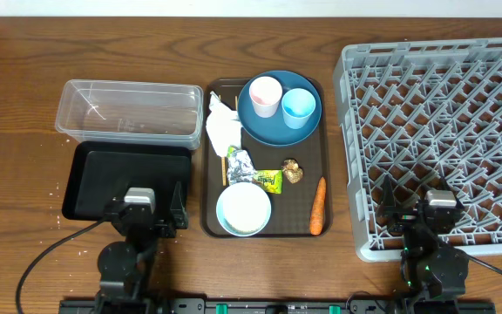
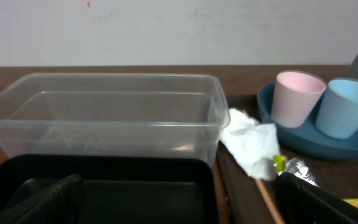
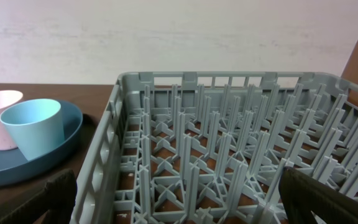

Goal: Sort waste into correct bins and load items into the dishwasher rack
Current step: 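Reach the left gripper to the foil-and-green snack wrapper and grasp it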

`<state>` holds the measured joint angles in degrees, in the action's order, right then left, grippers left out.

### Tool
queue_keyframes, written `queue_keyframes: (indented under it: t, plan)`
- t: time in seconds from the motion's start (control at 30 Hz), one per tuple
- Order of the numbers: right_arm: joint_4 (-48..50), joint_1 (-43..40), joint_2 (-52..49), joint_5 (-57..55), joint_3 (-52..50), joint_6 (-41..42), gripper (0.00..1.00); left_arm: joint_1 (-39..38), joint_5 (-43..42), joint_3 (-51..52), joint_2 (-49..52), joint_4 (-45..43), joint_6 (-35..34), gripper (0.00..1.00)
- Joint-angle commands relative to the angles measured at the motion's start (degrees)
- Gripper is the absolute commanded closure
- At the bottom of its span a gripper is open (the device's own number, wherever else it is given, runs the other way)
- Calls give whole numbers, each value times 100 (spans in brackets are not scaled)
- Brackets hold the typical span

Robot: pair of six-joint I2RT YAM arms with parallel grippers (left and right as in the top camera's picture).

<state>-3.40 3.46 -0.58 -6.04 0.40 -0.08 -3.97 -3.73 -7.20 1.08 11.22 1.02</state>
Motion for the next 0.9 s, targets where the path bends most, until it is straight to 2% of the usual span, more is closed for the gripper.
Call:
queue_keyframes:
  t: [0.0,0.2,0.33,0.67,0.77,0.87]
  plan:
    - [-20,-39,20,-57,-11,26,1,-13,-260,-715,153,186,-262,2]
    - [-20,-39,20,-57,-11,26,1,-13,-780,-1996,1187,651,-271,2]
    - [-20,-39,20,-57,-9,26,1,-13,-1093,-3167,2282,1290,-461,2]
    - [-20,-39,17,-57,-11,26,1,-203,-1231,-6555,5466,4247,-457,2]
    - [-20,-39,-4,-57,-9,26,1,-518,-1228,-7025,6164,4682,-457,2]
    - [-20,-39,-7,-57,-11,26,1,-940,-1226,-7104,6710,4701,-457,2]
